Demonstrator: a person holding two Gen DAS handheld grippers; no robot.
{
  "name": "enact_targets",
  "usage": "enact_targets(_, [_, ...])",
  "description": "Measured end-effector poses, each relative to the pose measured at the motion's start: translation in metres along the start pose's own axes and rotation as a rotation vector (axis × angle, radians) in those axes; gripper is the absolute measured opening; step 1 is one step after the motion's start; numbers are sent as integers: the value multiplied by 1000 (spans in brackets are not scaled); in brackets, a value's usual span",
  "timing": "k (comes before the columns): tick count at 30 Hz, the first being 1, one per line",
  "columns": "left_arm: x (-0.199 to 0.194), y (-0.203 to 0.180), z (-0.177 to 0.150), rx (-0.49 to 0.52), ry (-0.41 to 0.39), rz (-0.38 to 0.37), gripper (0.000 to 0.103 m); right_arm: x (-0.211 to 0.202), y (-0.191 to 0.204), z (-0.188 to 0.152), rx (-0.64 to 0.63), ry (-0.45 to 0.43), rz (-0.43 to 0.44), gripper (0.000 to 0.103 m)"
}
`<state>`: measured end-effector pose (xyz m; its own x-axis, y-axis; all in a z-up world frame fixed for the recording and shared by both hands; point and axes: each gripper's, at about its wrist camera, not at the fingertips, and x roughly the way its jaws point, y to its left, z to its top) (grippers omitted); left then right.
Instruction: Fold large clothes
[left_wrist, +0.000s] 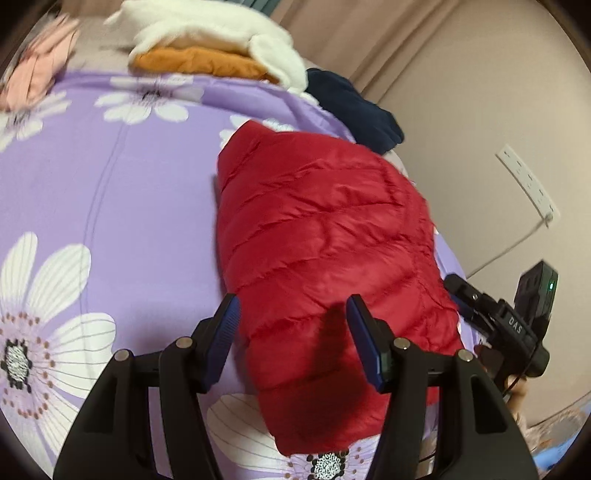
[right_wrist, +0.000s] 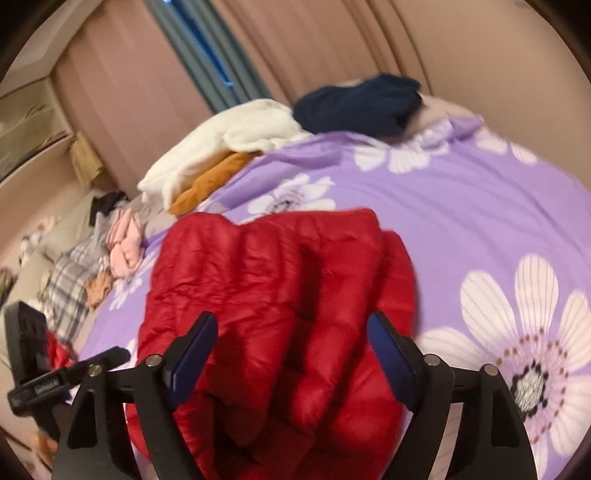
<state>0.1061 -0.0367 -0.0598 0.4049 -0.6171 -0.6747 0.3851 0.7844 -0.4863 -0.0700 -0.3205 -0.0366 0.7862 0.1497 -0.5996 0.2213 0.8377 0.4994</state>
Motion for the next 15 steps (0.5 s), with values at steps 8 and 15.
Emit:
enact_targets(8, [15,6,3,-65,34,-33,62,8,-18,-5,74,47,-30,90])
enact_targets(15, [22,10,6,-76,47,-35,67,16,-30,-9,130,91,-33,94])
